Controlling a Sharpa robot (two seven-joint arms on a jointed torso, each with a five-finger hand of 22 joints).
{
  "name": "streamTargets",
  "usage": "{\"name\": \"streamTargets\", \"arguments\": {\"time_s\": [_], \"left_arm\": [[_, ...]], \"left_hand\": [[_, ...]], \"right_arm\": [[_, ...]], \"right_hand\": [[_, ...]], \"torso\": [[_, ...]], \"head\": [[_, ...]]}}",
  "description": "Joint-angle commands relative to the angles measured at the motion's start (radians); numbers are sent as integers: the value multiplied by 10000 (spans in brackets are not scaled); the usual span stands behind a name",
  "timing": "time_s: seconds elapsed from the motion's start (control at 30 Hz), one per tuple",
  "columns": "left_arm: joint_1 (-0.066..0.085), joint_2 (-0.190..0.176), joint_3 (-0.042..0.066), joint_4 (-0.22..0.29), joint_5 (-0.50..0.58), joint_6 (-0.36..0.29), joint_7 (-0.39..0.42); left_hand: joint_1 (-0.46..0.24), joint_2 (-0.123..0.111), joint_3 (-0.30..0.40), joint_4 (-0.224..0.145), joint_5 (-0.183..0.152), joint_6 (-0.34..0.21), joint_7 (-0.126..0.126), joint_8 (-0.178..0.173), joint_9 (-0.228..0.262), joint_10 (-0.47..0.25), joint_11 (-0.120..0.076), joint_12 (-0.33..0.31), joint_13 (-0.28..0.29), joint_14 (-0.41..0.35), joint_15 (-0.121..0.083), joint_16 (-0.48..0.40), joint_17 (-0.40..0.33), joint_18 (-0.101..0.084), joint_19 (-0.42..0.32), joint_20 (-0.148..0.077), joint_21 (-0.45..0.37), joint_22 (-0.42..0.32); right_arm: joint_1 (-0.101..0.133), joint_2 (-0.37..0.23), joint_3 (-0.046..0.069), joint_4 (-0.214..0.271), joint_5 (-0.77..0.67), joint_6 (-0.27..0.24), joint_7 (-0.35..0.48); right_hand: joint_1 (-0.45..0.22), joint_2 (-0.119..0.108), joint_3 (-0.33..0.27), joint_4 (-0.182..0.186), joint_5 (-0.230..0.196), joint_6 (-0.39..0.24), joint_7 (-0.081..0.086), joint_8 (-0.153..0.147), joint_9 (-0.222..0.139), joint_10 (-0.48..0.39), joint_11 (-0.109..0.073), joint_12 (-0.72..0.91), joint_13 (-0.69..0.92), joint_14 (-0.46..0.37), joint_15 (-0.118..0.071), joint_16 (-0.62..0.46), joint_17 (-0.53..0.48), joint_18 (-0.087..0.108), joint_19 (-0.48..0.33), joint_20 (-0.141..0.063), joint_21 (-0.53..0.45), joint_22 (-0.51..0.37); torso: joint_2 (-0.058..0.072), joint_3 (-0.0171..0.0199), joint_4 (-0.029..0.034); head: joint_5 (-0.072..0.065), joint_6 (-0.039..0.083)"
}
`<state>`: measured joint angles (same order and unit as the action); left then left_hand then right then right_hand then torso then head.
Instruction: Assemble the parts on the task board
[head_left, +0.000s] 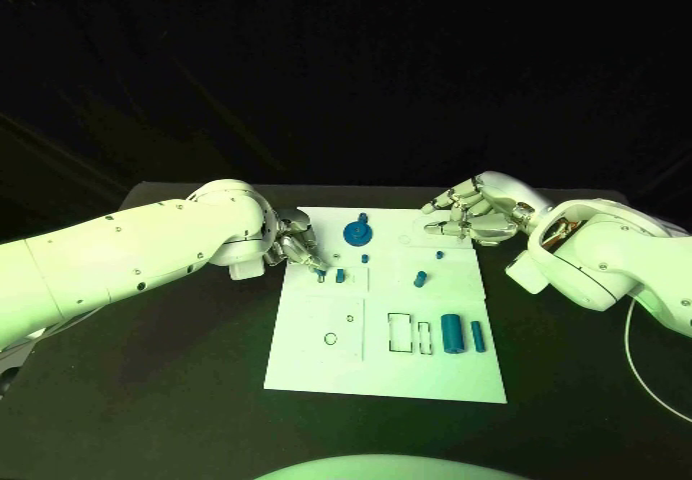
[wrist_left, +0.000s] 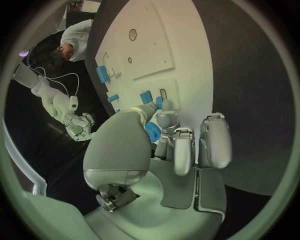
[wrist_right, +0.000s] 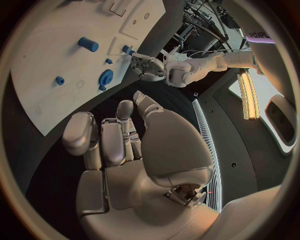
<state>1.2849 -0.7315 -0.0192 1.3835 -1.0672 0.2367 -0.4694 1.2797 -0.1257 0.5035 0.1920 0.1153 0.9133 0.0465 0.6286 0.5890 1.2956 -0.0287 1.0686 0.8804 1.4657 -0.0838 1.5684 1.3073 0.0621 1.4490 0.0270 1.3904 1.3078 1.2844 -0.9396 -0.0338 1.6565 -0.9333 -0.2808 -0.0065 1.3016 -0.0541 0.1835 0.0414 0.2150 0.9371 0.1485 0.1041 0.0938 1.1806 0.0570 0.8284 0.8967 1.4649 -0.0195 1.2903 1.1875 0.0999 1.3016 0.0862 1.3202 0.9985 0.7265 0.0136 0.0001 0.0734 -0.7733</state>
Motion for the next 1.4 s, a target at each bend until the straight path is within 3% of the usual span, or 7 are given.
{"name": "streamTargets", "arguments": {"time_s": [0.03, 1.4], "left_arm": [[-19, -3, 1, 50, -164, 378, -96], [-60, 199, -7, 92, -326, 851, -638]], "left_hand": [[42, -50, 1468, -1402, 64, 89, -14, -6, 6, 54, -1, 58, 15, 1051, 3, 24, 2635, -49, 71, 10, 44, 205], [-28, -109, 1572, -1419, 132, 152, -20, -11, -20, 128, -5, 100, 83, 1051, 1, 24, 2635, -54, 83, 9, 57, 230]], "right_arm": [[-9, 4, 0, 6, -3, 102, 20], [-16, -12, -1, 29, 7, 141, 23]], "right_hand": [[-50, 7, -46, 2, 38, 47, 5, 56, 15, -82, 2, -20, -9, 282, -16, -50, -12, 125, -68, -18, -51, -10], [-65, 39, -57, 29, 64, 46, 5, 65, 16, -86, 2, -23, -28, 282, -16, -72, -27, 127, -76, -18, -67, -30]], "torso": [[-2, 5, 3], [-6, 7, 0]], "head": [[1, -27], [-3, -156]]}}
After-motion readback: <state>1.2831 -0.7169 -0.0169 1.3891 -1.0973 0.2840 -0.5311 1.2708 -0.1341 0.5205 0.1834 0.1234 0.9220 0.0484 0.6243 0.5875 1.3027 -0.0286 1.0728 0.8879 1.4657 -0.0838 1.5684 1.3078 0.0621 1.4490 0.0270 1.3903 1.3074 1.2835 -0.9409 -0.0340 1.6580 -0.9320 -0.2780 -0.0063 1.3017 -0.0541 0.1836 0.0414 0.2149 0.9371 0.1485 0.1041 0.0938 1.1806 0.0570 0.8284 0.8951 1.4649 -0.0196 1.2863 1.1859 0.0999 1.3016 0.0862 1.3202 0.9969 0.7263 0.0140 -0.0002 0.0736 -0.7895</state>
